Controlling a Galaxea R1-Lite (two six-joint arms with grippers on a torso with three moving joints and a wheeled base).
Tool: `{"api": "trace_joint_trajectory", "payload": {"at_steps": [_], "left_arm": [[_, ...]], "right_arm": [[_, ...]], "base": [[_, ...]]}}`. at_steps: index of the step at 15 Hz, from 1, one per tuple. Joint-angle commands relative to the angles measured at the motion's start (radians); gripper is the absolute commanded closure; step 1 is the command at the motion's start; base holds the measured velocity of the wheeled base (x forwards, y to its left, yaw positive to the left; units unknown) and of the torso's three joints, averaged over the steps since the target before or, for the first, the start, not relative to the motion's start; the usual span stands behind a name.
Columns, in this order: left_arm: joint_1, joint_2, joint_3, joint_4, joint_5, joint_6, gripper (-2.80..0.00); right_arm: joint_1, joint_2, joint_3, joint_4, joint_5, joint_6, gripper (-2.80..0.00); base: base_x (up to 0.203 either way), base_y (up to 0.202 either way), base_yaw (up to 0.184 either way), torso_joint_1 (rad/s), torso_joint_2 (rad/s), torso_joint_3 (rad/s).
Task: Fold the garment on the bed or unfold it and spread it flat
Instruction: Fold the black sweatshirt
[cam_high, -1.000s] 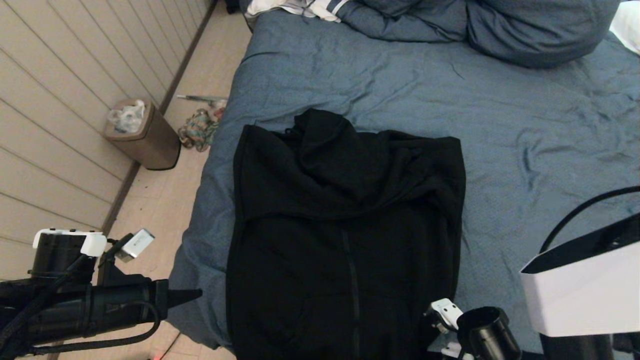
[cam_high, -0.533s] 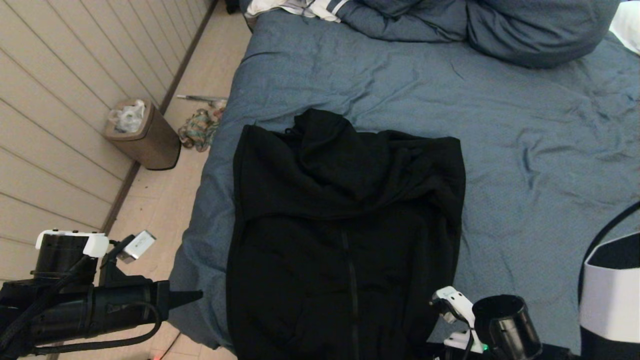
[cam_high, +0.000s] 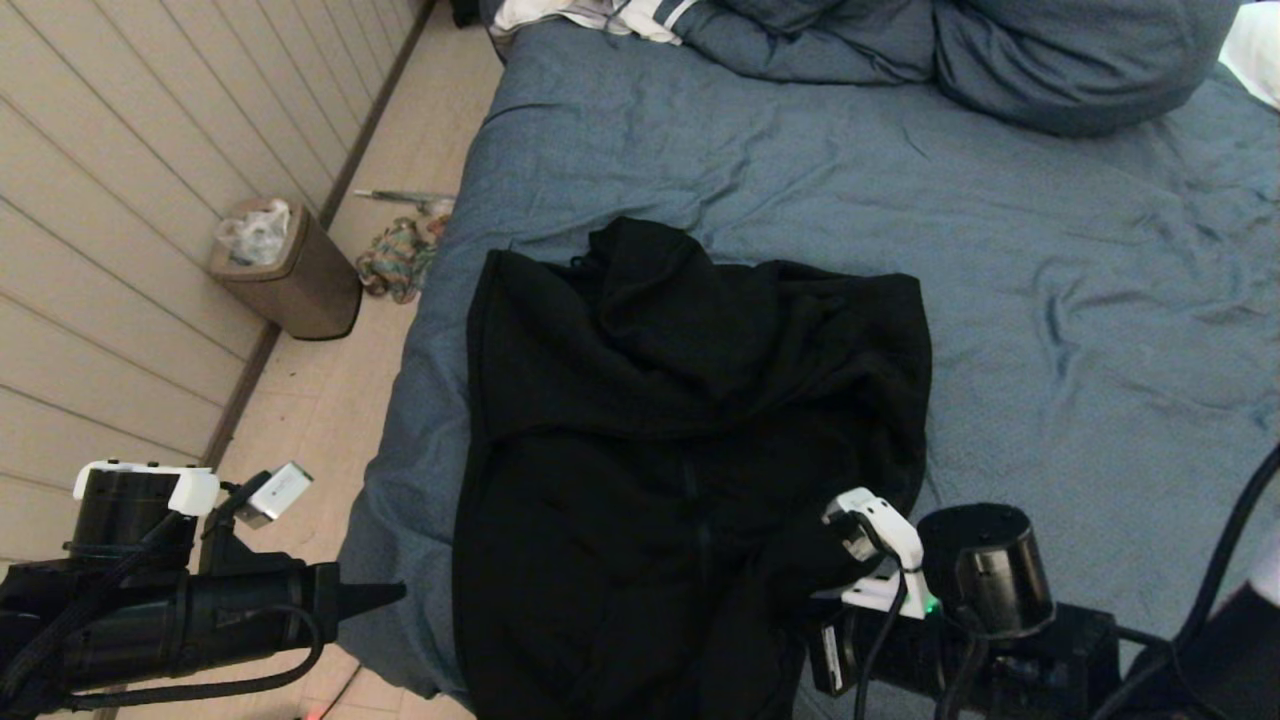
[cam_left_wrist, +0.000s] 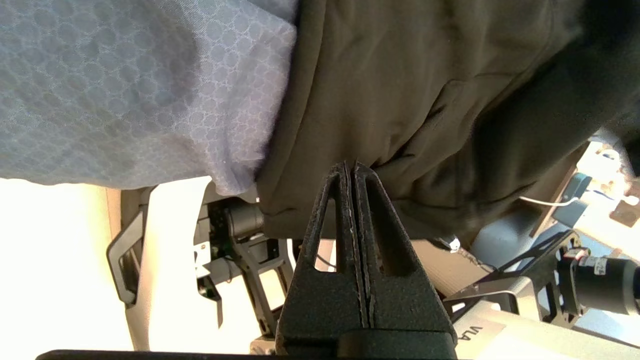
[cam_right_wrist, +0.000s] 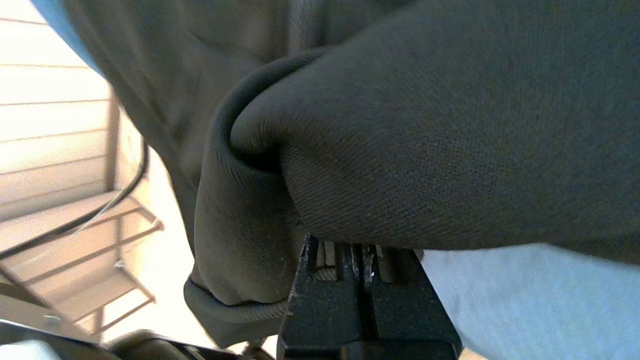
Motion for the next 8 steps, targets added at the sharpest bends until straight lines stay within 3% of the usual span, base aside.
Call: {"api": "trace_joint_trajectory", "payload": {"at_steps": [1,5,8], "left_arm": [[0.001,-0.005,0.002,-0.003,-0.004,-0.002,0.0],[-0.001,-0.015,0.006,-0.004,-0.004,-0.002,0.0],[0.001,-0.018,0.005,-0.006,-0.004,-0.002,0.0]], "right_arm": [[-0.006,-0.083,-0.153,0.172,0.009,0.009,0.0],[-0.05,-0.11,-0.559,0.487,0.03,0.089,0.0],[-0.1,-0.065,-0.797,0.633,0.034,0.13,0.0]], "base": [[0.0,0.0,0.0,0.0,0.0,0.0],[0.0,0.0,0.0,0.0,0.0,0.0],[0.0,0.0,0.0,0.0,0.0,0.0]]}}
